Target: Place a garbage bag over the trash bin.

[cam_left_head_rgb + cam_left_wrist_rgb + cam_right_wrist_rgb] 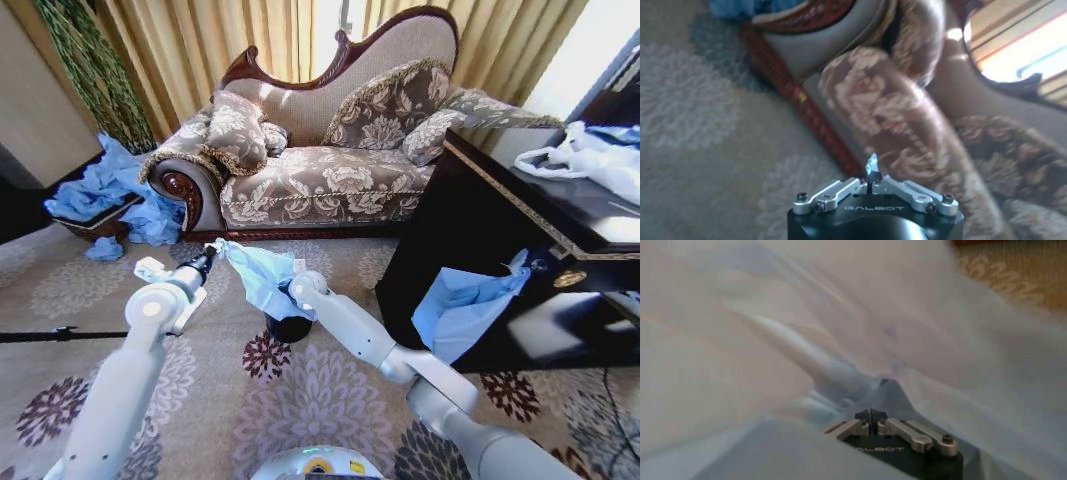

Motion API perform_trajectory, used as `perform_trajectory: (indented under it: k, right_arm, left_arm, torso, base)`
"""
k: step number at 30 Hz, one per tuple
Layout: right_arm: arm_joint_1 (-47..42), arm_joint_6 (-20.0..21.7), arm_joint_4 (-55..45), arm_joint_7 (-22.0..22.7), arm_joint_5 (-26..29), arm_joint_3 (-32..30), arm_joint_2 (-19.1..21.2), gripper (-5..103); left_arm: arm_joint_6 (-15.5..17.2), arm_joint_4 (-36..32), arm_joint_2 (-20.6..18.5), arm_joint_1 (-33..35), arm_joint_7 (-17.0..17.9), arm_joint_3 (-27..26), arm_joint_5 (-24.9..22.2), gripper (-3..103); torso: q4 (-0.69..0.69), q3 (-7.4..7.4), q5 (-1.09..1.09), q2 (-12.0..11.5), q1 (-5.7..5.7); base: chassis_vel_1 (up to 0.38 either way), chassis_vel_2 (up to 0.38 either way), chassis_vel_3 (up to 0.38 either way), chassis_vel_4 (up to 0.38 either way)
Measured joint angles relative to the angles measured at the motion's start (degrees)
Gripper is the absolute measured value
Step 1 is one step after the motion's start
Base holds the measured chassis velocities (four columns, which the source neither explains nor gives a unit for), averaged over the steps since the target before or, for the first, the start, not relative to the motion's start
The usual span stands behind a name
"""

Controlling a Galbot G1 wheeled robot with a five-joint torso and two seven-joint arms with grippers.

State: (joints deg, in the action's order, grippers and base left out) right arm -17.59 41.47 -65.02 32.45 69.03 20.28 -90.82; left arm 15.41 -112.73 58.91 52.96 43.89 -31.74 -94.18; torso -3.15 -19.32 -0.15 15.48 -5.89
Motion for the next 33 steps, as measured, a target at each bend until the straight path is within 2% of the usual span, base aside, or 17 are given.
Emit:
perform_trajectory:
  k: [3, 11, 16, 21, 28, 33]
  right_arm:
    - [-0.49, -0.33, 0.93, -0.68, -0.96, -1.47, -0.98, 0]
    - [-0.31, -0.28, 3.26, -0.43, -2.01, -3.76, -1.38, 0]
    - [0.71, 0.14, 7.67, -1.05, -5.29, -4.70, -1.39, 0]
    - [0.33, -0.01, 9.14, -1.31, -6.35, -4.94, -1.37, 0]
    - [-2.43, -1.35, 9.69, -1.44, -7.36, -4.31, -1.37, 0]
    - [-3.06, -2.94, 13.04, -2.76, -10.43, -4.81, -1.34, 0]
  left_arm:
    - [1.17, 4.58, 0.09, -0.98, -1.63, 1.94, 0.01, 0]
    - [1.24, 11.65, 2.47, -3.93, -1.94, 6.20, 1.93, 0]
    - [1.22, 11.57, 3.56, -4.18, -1.34, 7.01, 2.13, 0]
    - [1.13, 10.49, 3.61, -3.81, -0.65, 6.95, 2.11, 0]
    - [0.78, 8.70, 3.73, -3.09, 0.14, 6.56, 2.41, 0]
    - [0.40, 7.44, 3.78, -2.43, 1.00, 6.00, 2.70, 0]
  torso:
    - [0.02, 0.00, 0.00, 0.00, 0.00]
    - [0.00, 0.00, 0.00, 0.00, 0.00]
    - [0.00, 0.00, 0.00, 0.00, 0.00]
    - [0.00, 0.00, 0.00, 0.00, 0.00]
    - [0.02, 0.00, 0.02, 0.00, 0.00]
    - [-0.01, 0.00, 0.00, 0.00, 0.00]
  base:
    - [0.000, 0.000, 0.000, 0.000]
    - [0.000, 0.000, 0.000, 0.000]
    - [0.000, 0.000, 0.000, 0.000]
    - [0.000, 0.000, 0.000, 0.000]
    - [0.000, 0.000, 0.000, 0.000]
    - [0.000, 0.000, 0.000, 0.000]
